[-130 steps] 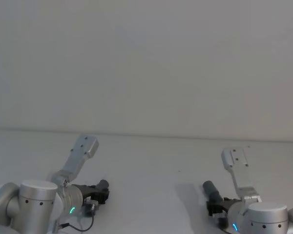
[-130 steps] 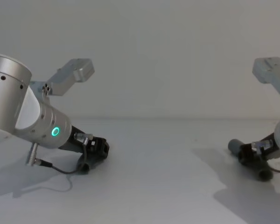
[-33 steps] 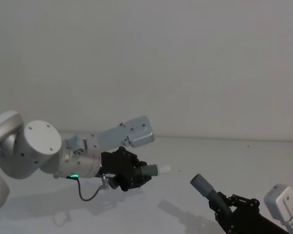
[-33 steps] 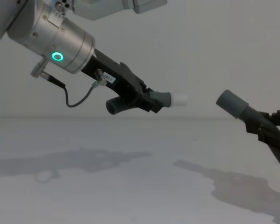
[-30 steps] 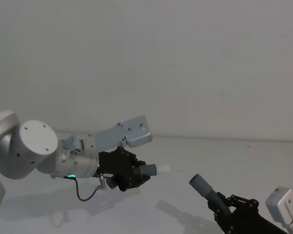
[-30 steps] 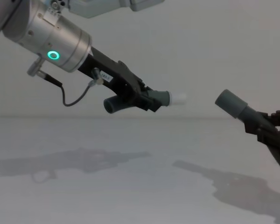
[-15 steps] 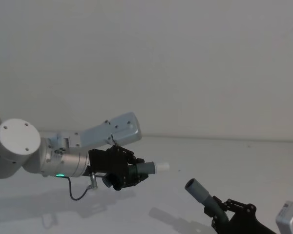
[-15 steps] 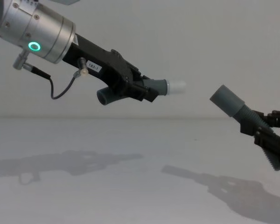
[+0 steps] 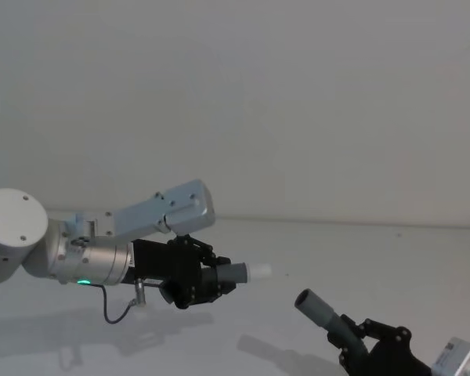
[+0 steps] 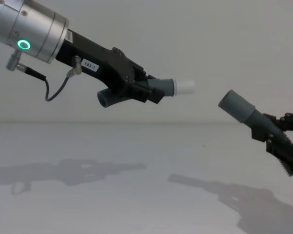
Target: Use both hands to pick up one end of the pipe from the table, align the ends, and insert them.
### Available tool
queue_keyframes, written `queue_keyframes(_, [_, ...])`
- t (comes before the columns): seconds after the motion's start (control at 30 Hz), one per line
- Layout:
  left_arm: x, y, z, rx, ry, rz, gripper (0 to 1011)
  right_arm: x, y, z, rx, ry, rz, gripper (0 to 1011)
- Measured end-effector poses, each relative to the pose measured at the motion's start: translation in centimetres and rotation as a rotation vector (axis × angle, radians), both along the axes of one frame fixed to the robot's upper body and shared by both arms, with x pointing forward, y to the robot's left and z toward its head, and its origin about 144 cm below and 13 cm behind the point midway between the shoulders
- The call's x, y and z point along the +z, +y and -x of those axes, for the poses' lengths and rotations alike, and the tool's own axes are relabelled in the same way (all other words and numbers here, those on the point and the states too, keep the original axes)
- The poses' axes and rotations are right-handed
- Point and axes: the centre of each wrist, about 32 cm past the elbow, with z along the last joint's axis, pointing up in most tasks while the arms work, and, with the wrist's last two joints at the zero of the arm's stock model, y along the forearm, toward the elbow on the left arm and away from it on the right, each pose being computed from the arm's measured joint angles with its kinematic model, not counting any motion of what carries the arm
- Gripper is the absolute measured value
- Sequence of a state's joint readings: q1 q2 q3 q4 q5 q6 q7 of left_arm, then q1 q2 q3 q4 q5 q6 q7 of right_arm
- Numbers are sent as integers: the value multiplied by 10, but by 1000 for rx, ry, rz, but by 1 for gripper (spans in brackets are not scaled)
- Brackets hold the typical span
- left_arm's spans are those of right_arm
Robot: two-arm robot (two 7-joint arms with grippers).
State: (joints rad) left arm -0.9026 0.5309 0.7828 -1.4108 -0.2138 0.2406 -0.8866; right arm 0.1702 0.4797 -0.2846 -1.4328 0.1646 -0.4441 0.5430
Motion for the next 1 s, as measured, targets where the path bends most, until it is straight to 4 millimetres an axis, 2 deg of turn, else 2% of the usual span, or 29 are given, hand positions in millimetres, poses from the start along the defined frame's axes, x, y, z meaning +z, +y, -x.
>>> queue_keyframes(0.5, [6,7,0,-50,34,-32,332,13,8,2,-120,-114,97,234])
queue_keyframes(1.0, [16,9,-10,-97,56,-53,332,7,-2,0,-50,-218,99,234])
